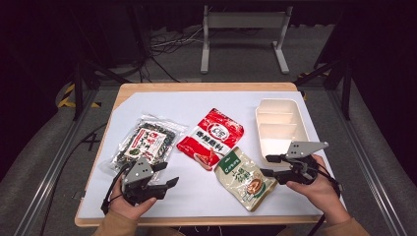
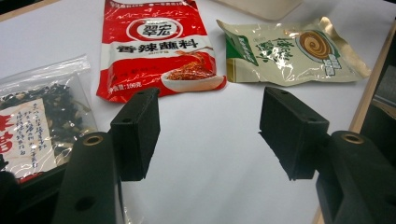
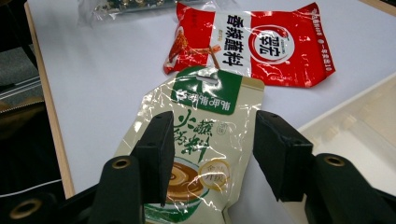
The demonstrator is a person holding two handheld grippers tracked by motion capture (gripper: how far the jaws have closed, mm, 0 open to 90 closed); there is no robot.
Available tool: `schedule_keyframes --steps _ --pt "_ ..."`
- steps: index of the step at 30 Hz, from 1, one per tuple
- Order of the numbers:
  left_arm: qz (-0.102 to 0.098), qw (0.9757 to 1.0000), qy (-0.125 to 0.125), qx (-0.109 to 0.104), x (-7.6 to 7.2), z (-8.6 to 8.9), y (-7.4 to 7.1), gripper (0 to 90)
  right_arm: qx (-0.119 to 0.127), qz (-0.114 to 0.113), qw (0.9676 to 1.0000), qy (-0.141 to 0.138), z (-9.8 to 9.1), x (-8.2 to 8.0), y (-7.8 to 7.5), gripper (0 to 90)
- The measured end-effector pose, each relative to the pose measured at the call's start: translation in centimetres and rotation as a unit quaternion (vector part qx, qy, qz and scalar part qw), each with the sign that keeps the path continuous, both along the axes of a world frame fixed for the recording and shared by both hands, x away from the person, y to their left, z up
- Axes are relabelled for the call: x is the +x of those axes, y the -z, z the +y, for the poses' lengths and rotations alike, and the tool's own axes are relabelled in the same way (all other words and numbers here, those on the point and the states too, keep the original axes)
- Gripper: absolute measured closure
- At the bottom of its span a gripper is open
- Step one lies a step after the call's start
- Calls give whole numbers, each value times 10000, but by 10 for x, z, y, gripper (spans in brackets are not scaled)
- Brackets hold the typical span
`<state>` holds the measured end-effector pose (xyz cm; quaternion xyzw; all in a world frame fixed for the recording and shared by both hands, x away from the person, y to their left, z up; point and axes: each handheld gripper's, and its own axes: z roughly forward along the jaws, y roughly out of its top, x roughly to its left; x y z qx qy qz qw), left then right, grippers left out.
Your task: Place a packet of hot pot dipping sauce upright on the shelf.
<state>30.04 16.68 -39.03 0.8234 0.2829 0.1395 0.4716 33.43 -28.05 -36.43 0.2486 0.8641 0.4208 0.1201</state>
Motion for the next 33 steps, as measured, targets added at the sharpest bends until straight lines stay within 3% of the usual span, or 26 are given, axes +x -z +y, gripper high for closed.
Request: schedule_keyframes --steps 5,8,12,17,27,33 --pt "-46 9999 -78 -65 1 3 -2 383 -171 -37 9997 -190 6 7 -13 539" --pt "-34 10000 -59 -56 2 2 -2 383 -244 69 9993 -281 10 13 -18 553" --pt "-40 10000 -55 -31 2 1 -1 380 -403 47 9987 -295 15 22 -24 520" --pt "-57 10000 -57 -21 3 1 -1 376 -559 209 9978 -298 22 33 -31 472" --pt "-86 9999 -102 32 2 1 0 362 -791 416 9947 -510 38 59 -35 445" --pt "-98 9999 -106 62 1 1 1 358 -931 337 9936 -550 47 73 -35 433"
